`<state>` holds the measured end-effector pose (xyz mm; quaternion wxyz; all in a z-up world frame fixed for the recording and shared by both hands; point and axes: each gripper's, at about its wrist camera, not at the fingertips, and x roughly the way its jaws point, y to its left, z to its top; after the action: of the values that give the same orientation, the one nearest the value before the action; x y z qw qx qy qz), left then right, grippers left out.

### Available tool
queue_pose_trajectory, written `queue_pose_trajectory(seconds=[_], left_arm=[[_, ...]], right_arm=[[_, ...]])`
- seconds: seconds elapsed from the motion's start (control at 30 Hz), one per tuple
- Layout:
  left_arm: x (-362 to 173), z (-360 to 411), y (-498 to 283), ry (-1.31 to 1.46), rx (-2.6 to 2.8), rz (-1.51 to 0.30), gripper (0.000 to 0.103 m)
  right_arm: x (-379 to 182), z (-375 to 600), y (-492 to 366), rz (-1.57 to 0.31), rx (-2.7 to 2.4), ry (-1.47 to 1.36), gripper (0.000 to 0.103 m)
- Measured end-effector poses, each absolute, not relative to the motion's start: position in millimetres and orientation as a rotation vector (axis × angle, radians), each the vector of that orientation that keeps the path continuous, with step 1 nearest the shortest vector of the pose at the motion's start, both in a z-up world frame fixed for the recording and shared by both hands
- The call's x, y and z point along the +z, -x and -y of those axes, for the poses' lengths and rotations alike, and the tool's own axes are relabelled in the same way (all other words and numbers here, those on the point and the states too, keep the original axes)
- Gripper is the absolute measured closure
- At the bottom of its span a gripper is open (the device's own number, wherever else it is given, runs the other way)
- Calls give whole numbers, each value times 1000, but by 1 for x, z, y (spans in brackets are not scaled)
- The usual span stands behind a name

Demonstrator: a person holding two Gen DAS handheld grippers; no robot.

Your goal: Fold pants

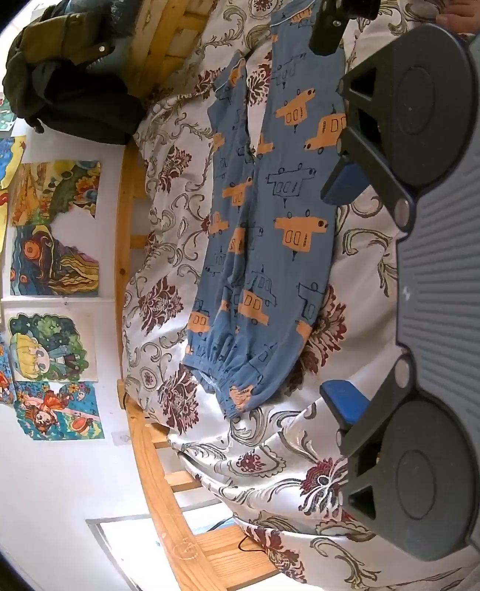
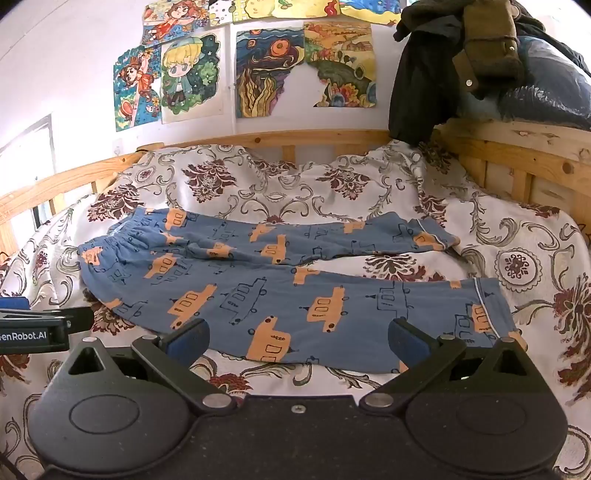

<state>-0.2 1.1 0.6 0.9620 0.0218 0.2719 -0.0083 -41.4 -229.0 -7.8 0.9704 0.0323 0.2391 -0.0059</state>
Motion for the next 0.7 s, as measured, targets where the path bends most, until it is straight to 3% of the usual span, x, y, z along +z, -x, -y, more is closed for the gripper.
queue_pose_trajectory(seconds=[0.7], left_arm=[[-8,-2,-2,-40,-10,-563,0]], right_arm=[[-10,234,41,-489,-12,-70,1]])
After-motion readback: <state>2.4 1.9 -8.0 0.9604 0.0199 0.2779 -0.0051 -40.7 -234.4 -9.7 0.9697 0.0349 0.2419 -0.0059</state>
